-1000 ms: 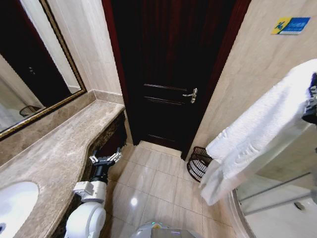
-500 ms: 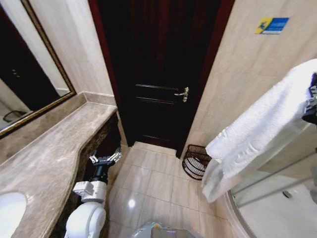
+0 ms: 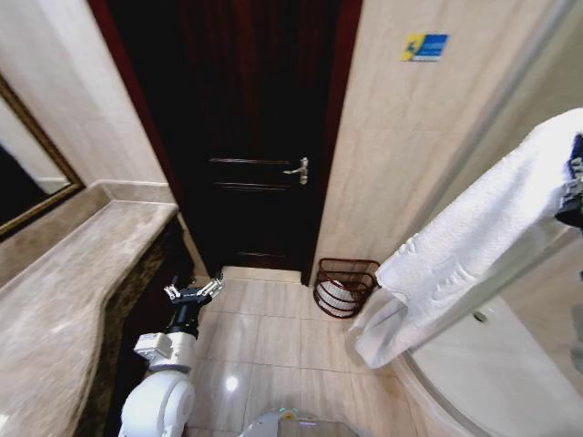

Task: Discard the used towel into the hamper.

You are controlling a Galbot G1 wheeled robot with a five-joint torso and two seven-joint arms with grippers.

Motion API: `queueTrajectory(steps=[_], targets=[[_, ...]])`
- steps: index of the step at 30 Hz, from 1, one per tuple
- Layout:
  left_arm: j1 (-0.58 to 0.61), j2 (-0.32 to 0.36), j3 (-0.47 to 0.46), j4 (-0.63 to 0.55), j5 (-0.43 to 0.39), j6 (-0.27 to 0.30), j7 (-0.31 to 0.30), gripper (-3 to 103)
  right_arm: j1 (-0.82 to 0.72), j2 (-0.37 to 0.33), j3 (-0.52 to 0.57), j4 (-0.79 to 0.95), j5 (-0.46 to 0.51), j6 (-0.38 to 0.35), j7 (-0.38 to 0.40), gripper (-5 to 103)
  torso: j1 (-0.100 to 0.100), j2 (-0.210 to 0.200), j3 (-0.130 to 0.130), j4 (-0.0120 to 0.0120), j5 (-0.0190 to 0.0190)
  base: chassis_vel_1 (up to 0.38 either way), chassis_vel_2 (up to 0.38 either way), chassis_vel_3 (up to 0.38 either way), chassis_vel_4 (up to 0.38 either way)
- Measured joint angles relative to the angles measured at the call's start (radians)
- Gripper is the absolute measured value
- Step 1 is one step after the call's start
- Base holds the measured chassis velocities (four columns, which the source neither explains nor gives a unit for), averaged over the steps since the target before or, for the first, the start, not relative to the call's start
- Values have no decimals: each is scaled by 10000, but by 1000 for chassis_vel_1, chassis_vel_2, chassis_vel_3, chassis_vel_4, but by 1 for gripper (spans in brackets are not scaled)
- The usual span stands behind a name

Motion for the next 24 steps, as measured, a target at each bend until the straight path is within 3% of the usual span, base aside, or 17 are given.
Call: queueTrajectory(steps=[15, 24], targets=[[3, 0, 0, 0, 0, 0, 0, 100, 0, 0, 0, 1, 0, 0, 0, 12, -3, 1, -1, 3, -1, -10, 11, 7, -5], [-1, 0, -1, 0, 0, 0, -1, 100, 0, 0, 0, 1, 0, 1, 0, 12, 5, -1, 2, 4, -1, -134, 129, 130, -137]])
